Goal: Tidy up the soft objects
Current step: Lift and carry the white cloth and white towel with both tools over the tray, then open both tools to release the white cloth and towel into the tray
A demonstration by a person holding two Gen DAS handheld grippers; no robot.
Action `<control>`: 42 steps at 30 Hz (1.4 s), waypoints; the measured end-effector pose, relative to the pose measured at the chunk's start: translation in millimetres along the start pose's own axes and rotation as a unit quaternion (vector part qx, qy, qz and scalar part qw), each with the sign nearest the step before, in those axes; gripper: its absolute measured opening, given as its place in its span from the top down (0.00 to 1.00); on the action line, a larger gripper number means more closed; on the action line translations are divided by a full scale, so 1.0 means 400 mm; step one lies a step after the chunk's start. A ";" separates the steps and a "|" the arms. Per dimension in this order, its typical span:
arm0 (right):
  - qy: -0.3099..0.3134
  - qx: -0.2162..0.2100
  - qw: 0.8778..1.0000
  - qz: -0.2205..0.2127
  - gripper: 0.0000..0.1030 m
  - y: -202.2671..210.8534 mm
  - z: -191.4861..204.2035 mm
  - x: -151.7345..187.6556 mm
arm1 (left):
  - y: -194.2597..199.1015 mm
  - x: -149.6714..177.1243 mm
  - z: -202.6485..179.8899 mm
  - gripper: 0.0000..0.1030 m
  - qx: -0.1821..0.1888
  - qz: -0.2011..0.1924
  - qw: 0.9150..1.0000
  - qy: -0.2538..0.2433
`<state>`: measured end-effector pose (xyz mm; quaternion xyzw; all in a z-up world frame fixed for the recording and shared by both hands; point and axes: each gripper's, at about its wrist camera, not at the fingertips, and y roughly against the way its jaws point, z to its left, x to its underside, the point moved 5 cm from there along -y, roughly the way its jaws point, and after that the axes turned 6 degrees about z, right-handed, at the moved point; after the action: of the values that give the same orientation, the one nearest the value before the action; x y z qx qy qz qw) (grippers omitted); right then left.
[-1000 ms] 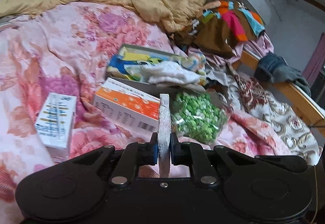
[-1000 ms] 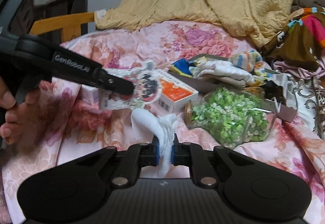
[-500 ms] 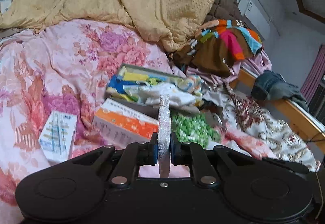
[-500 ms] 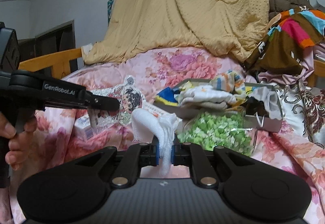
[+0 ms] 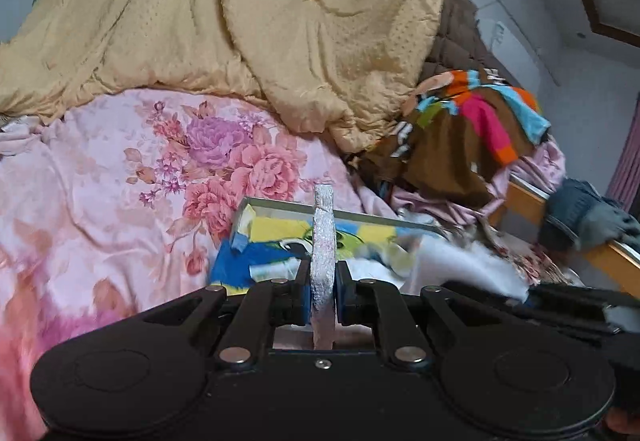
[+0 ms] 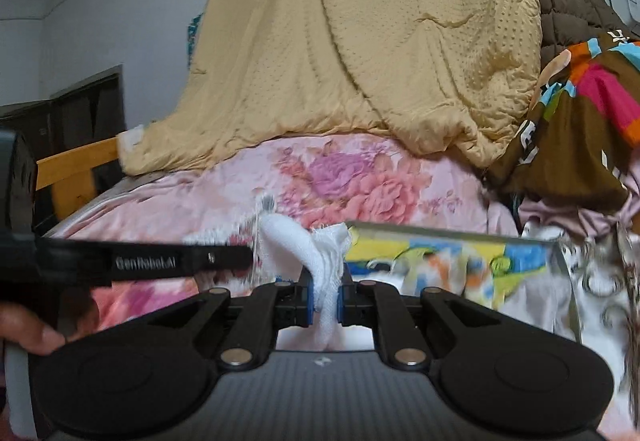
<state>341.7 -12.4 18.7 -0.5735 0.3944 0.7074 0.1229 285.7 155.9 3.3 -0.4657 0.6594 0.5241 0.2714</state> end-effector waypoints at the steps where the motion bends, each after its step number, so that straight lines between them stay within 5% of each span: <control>1: -0.001 0.007 1.000 0.003 0.89 -0.031 -0.009 -0.015 | -0.030 -0.014 0.008 0.89 0.003 0.007 1.000 0.001; 11: -0.059 0.014 0.996 0.072 0.89 -0.254 -0.085 -0.003 | -0.232 -0.046 0.069 0.89 -0.015 0.059 0.998 -0.017; 26: -0.058 0.031 0.993 0.099 0.84 -0.315 -0.093 0.005 | -0.311 0.001 0.099 0.88 -0.016 0.099 0.995 -0.020; 42: -0.061 0.059 0.992 0.091 0.46 -0.279 -0.121 0.005 | -0.299 -0.016 0.081 0.72 -0.037 0.119 0.992 -0.035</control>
<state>445.4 26.8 -31.0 -0.4830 0.4778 0.7246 0.1151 391.5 186.7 -53.5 -0.3751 0.6800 0.5930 0.2128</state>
